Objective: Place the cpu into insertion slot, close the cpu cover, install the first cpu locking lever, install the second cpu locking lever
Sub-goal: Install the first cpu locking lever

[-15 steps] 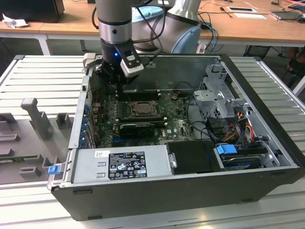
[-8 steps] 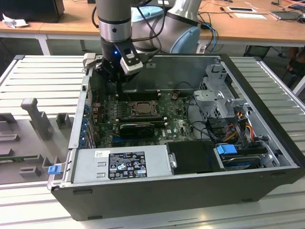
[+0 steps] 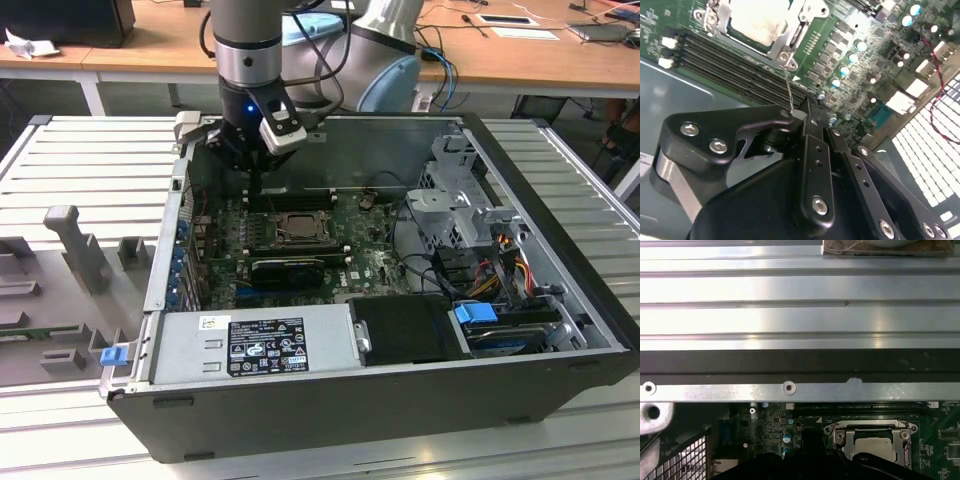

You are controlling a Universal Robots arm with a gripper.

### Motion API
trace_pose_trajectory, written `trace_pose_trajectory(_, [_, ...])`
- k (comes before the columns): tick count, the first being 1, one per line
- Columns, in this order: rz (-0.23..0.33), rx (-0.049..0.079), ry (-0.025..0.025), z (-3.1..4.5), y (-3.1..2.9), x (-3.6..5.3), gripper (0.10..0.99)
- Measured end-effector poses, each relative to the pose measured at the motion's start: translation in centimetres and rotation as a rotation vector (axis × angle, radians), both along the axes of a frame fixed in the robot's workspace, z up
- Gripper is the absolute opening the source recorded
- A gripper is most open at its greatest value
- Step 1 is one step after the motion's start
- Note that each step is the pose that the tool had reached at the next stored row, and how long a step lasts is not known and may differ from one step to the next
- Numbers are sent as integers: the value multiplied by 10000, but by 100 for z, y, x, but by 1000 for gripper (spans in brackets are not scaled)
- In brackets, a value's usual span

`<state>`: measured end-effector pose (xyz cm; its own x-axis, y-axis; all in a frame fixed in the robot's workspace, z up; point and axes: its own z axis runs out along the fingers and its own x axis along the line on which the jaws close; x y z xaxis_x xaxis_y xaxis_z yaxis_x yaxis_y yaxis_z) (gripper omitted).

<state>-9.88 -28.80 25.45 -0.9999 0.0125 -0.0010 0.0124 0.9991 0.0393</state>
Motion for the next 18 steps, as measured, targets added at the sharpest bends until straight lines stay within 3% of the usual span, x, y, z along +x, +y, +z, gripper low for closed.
trace_pose_trajectory(2, [4,-2,-46,0,1,25,106])
trace_pose_trajectory(4, [5,2,-129,-2,2,59,106])
trace_pose_trajectory(18, [6,13,-133,-7,2,341,106])
